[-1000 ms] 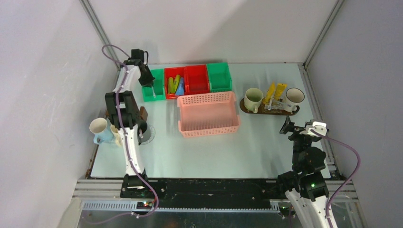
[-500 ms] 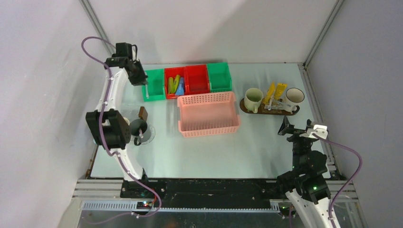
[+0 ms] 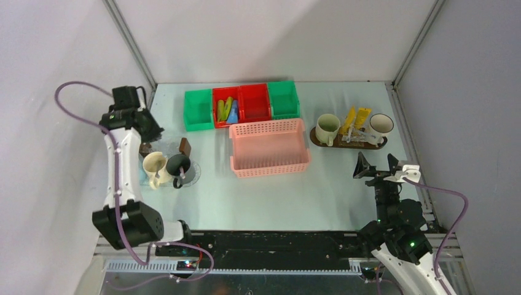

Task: Prepare toiletry sets of a toothbrush and toothpaste on the tray
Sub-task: Pick up the toothbrush from the storage box.

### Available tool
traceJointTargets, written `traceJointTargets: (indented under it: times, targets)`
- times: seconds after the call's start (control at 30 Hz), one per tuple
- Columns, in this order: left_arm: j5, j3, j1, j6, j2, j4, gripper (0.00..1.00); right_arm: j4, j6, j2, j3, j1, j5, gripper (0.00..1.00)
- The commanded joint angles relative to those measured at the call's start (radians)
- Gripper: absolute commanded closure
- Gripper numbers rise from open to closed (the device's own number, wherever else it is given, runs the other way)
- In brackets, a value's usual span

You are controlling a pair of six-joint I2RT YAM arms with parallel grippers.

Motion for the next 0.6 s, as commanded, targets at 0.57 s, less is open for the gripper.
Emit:
traceJointTargets:
  times: [0.57]
  targets:
    - [-0.235,0.043,0.287,0.07,0.008,-0.265,1.0,0.067,-0.025,-0.094,-0.018,0.142,0.065,0.08]
